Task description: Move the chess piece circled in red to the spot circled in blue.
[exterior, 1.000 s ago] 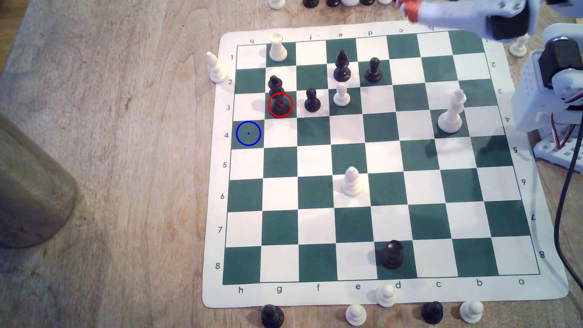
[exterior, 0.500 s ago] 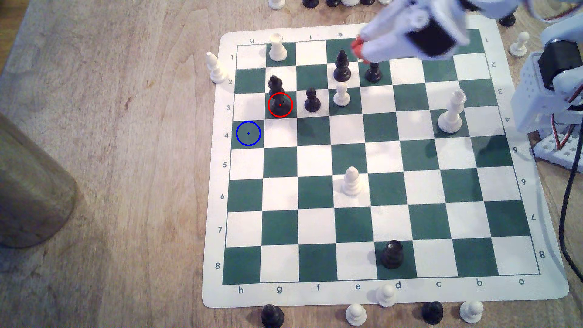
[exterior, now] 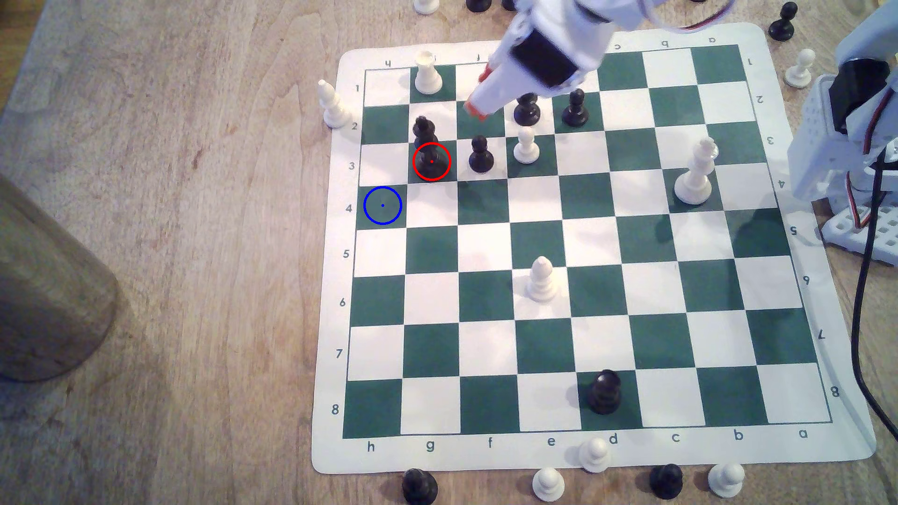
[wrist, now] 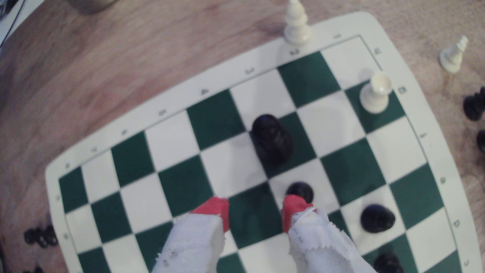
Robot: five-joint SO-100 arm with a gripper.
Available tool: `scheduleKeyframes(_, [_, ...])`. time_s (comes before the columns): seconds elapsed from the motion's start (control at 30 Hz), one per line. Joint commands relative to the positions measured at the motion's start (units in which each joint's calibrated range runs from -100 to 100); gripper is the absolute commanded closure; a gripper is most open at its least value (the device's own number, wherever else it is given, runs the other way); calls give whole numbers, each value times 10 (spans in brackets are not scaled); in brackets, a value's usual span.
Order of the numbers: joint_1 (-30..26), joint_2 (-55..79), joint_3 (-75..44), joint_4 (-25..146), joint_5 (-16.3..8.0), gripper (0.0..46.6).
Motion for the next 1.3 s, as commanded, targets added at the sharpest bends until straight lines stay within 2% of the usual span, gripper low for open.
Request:
scheduleKeyframes(0.0, [12,49,-106,14,-3,313])
scheduleKeyframes(0.33, [7,165,-210,16,-16,305])
scheduleKeyframes(0.57, [0,206,-229,33,-8,293])
scheduleKeyframes(0.97, [7,258,-229,-3,-11,329])
scheduleKeyframes(1.27, [8,304,-255,-43,-18,307])
